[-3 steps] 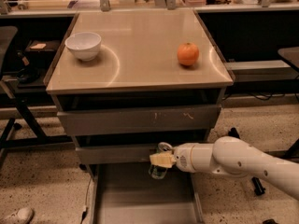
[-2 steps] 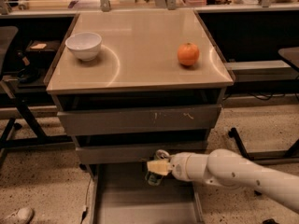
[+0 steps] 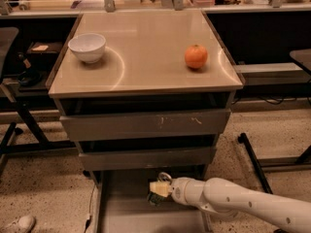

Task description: Place green can into bottom drawer

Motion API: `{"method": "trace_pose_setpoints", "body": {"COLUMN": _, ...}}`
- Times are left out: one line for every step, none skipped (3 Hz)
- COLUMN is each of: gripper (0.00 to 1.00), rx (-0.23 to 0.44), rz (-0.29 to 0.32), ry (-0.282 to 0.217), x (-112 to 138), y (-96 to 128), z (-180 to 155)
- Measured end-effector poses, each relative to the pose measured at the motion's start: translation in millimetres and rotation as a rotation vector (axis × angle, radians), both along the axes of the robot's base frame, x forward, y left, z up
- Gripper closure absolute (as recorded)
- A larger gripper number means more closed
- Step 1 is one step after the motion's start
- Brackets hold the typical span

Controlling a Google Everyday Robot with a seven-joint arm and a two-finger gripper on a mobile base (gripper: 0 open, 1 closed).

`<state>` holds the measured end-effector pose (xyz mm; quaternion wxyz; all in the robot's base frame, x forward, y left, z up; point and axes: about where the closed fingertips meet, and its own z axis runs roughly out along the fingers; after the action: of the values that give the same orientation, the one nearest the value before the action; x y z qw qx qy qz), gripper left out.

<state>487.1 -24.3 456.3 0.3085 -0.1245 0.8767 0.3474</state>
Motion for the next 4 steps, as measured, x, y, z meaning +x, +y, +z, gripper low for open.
{"method": "trace_pose_setpoints", "body": {"gripper": 1.0, "rx": 0.008, "rz": -0.002, "ry": 0.01, "x": -2.3, "y": 2.3, "z": -5.9}}
{"method": "trace_pose_setpoints", "body": {"gripper": 1.0, "rx": 0.009, "rz": 0.004, "ry": 0.023, "x": -3.8, "y": 8.0, "z": -13.6}}
{"method": "trace_pose_setpoints", "body": {"gripper": 1.0, "rx": 0.02, "rz": -0.017, "ry": 0.054, "x": -9.0, "y": 30.6, "z": -55.9}}
{"method": "trace_pose_setpoints", "body": {"gripper": 1.0, "rx": 0.023, "rz": -0.094, "ry": 0.082, "x": -4.6, "y": 40.7, "z": -110.7}}
